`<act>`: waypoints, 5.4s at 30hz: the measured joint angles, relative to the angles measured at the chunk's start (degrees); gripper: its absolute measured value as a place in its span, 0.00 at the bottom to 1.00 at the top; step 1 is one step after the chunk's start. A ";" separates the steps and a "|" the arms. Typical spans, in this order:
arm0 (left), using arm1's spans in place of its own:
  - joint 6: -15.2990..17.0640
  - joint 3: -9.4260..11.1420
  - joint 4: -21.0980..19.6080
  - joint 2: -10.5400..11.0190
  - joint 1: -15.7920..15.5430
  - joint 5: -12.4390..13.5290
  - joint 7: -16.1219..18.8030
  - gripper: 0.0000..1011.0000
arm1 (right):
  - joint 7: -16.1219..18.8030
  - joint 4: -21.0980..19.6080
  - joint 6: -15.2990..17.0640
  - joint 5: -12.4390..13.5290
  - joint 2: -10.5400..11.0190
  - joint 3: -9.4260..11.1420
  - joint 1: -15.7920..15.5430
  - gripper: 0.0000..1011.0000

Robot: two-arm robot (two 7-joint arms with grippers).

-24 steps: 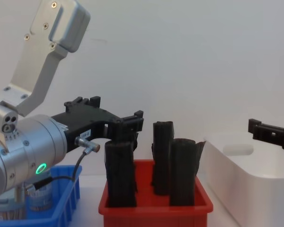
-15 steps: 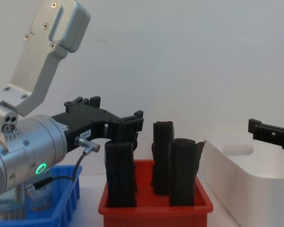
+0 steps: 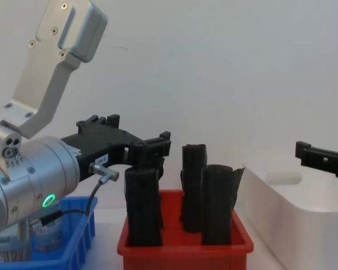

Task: Pick the cotton swabs from the blue box and place them into the white box.

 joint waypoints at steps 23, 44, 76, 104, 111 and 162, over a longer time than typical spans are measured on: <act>0.00 0.00 0.00 0.00 0.00 0.00 0.00 0.99 | 0.00 0.00 0.00 0.00 0.00 0.00 0.00 0.99; 0.00 0.00 0.00 0.00 0.00 0.00 0.00 0.99 | 0.00 0.00 0.00 0.00 0.00 0.00 0.00 0.99; 0.00 0.00 0.00 0.00 0.00 0.00 0.00 0.99 | 4.47 1.54 0.80 0.95 -0.39 0.17 2.10 0.99; 0.00 0.00 0.00 0.00 0.00 0.00 0.00 0.99 | 23.51 17.29 9.39 1.75 -6.68 -2.98 16.66 0.99; 0.00 0.00 0.00 0.00 0.00 0.00 0.00 0.99 | 23.54 21.09 9.35 -0.42 -8.91 -4.43 19.73 0.99; 0.00 0.00 0.00 0.00 0.00 0.00 0.00 0.99 | 13.68 24.51 14.05 -9.67 -13.01 -8.37 23.50 0.70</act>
